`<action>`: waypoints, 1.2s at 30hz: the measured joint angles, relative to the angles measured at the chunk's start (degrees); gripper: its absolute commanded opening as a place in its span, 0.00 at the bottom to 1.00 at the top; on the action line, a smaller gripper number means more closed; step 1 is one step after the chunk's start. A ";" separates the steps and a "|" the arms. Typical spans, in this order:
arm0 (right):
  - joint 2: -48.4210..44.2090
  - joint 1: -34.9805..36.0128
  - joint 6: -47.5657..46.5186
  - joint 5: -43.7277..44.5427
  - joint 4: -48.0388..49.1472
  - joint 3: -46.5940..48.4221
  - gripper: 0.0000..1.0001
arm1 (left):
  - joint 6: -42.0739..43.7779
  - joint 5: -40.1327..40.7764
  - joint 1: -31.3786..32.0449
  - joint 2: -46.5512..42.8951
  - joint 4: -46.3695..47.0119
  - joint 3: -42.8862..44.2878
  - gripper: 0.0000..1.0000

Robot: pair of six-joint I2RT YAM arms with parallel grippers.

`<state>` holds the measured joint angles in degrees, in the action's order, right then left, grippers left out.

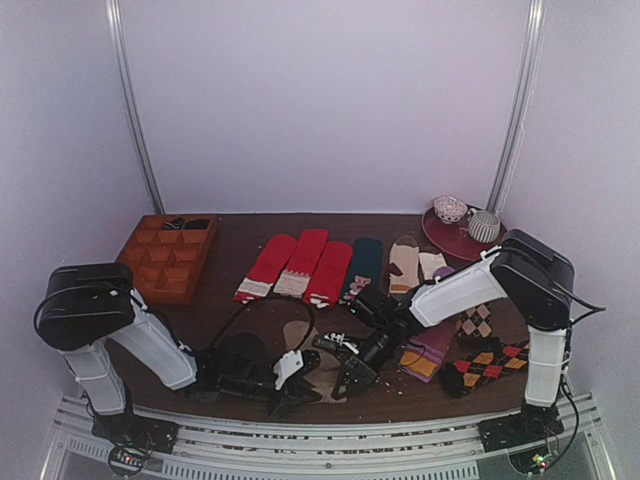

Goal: Roll the socks
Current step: Roll a pair of socks at the center of the board.

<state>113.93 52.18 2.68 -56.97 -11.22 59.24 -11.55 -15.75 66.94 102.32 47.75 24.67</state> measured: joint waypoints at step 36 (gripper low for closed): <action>-17.22 21.70 -38.14 53.20 42.29 -24.72 0.45 | -26.95 -8.55 -5.14 4.87 13.90 -6.91 0.00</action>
<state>96.71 73.89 -35.46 -3.77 31.07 34.52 -38.50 -24.29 61.80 107.20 61.65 17.76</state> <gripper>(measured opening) 0.459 0.047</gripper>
